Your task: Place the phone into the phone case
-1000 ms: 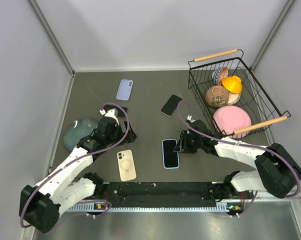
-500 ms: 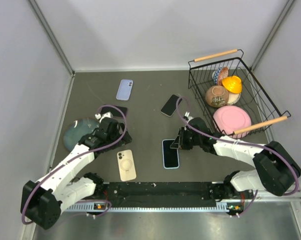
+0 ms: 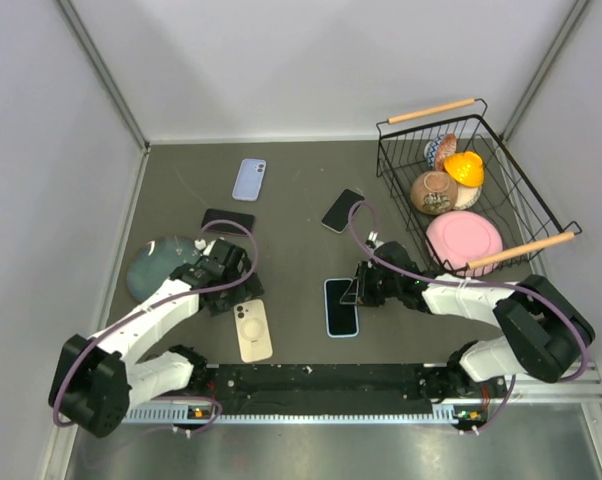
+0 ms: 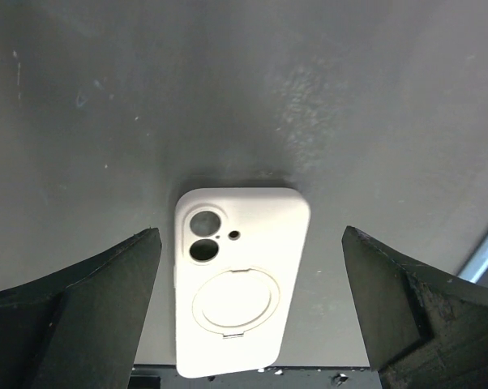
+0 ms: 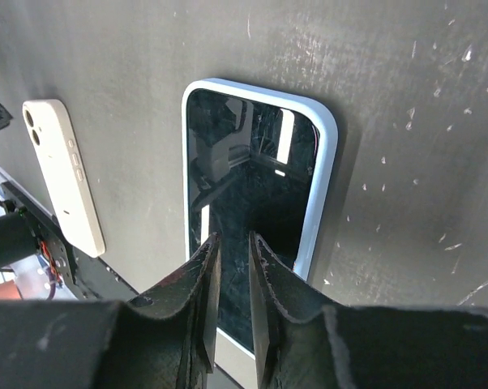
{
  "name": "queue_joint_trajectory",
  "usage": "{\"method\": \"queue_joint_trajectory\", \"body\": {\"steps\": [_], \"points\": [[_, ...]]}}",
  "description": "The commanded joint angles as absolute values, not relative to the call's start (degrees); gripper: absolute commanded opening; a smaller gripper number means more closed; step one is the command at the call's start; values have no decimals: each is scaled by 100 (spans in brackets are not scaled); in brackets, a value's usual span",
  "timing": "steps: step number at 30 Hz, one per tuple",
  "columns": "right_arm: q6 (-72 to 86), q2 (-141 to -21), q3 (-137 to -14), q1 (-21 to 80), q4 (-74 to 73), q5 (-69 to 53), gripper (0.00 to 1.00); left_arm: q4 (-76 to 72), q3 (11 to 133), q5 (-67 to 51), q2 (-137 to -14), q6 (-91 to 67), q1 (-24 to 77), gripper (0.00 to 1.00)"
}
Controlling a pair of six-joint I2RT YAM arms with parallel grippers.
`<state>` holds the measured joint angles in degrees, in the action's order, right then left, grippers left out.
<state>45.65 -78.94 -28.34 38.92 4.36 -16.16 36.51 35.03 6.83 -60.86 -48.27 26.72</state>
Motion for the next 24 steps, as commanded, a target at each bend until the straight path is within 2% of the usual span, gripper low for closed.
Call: {"method": "queue_joint_trajectory", "body": {"steps": [1,6,9,13,15,16,19,24], "points": [[4500,-7875,-2760,3946,386,-1301,21,3902,3507,677,-6433,-4896,2716,99],[4535,-7568,-2768,3964,431,-1371,24,3999,3481,887,-6478,-4957,2987,99],[4518,-7226,-2847,3964,343,-1406,37,3982,3472,932,-6556,-4957,3111,99],[4465,-6786,-2935,3964,168,-1389,62,3876,3498,818,-6767,-4843,3234,99],[4439,-6557,-3014,3964,18,-1362,66,3885,3507,826,-6899,-4834,3296,99],[4404,-6496,-3041,3964,18,-1354,73,3902,3507,870,-6934,-4843,3322,99],[4351,-6258,-3111,3964,-237,-1336,82,3920,3507,940,-7075,-4887,3392,99],[4324,-6003,-3129,3964,-342,-1292,85,3902,3551,1011,-7303,-4852,3507,97]]}}
